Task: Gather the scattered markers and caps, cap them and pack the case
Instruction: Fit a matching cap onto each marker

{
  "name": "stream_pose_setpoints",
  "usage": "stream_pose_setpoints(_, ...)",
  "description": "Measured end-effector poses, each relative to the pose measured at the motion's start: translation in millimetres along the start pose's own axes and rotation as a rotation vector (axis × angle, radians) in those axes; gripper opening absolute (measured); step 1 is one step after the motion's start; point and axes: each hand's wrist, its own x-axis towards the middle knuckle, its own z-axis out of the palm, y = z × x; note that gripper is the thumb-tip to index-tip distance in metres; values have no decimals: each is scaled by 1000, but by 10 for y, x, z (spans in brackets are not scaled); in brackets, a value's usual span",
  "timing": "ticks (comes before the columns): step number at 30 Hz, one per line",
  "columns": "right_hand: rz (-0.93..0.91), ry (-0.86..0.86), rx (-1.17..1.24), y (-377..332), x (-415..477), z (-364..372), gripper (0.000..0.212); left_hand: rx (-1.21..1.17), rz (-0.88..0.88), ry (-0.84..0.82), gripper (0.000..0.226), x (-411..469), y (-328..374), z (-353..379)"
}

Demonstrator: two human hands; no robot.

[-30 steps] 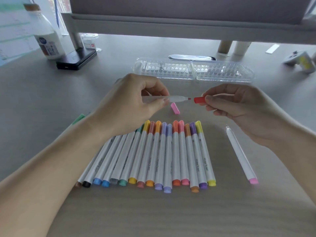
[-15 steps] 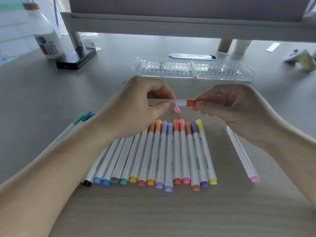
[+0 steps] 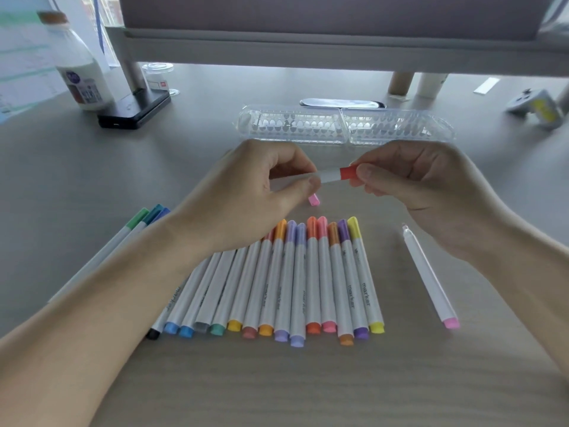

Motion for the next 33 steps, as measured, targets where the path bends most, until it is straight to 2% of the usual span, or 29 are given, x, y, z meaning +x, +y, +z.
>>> stream_pose_setpoints(6,53,20,98,44,30,-75,13,88,-37,-24,16,3,275,93)
stream_pose_setpoints(12,170,184,69,140,78,-199,24,403,-128,-237,34,85,701,260)
stream_pose_setpoints(15,208,244,54,174,90,-239,26,495,-166,-301,35,97,877,423)
stream_pose_setpoints(18,215,243,41,182,82,-238,26,524,-185,-314,41,122,962,545)
stream_pose_setpoints(25,226,251,34,178,85,-250,26,557,-175,-362,39,105,952,726)
stream_pose_setpoints(33,219,226,13,177,86,-233,26,482,-191,-353,25,120,857,743)
